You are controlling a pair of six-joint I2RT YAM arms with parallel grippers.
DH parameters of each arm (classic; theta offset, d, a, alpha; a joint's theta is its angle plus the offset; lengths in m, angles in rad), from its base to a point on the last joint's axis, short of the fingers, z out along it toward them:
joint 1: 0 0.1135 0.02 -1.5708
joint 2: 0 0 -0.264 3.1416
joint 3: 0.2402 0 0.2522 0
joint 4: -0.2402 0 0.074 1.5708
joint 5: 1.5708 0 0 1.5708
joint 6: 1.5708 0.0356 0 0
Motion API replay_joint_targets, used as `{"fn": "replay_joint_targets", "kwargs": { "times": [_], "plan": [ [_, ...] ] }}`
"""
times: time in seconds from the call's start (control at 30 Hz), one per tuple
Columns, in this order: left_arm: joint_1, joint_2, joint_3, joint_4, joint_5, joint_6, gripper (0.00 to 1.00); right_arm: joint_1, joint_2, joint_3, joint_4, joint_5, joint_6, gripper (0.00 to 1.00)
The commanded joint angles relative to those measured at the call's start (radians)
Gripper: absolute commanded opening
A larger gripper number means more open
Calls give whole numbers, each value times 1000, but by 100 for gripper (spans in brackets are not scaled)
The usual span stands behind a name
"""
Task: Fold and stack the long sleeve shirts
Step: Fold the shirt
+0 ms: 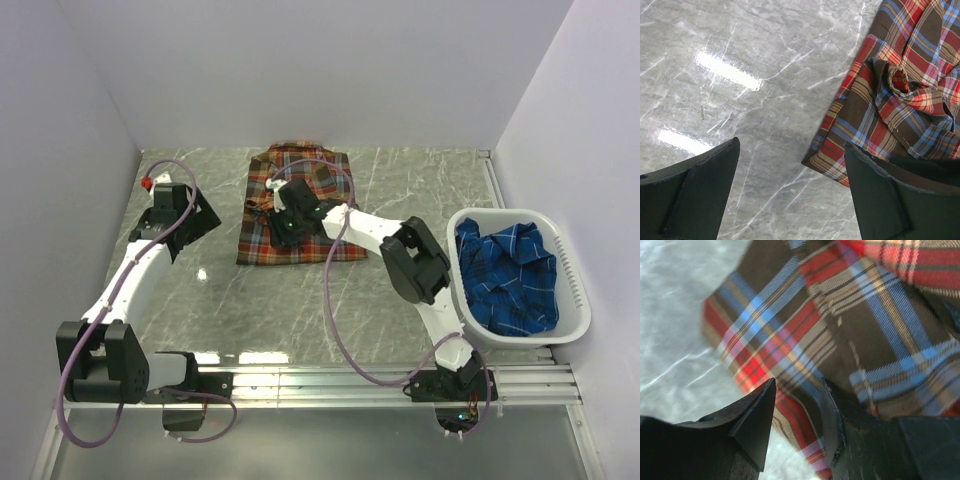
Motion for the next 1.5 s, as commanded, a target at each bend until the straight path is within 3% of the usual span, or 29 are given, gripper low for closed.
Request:
{"fn": "replay_joint_targets", "kwargs": {
  "times": [0.0,0.27,0.4,0.5,0.77,0.97,1.03,1.17,1.47],
  "plan": [
    [7,-5,16,16,1,-10,91,-25,58,119,-2,65,-21,48],
    [8,0,16,9,7,-9,91,-126,161,264,16,128,28,48],
    [10,-2,13,11,10,-9,91,-181,215,379,-10,71,67,48],
    [8,1,12,12,12,-9,91,-191,201,396,24,142,65,50],
    [8,40,12,20,73,-7,91,-243,103,416,18,157,108,53],
    [8,153,31,23,206,-61,91,-302,-146,109,16,170,249,53],
    [8,213,43,31,272,-91,91,-324,-234,-80,15,153,304,54],
    [5,319,65,51,377,-136,91,-350,-358,-260,47,145,358,61],
    [-53,462,120,65,375,-199,82,-416,-469,-575,116,59,521,62]
  ]
}}
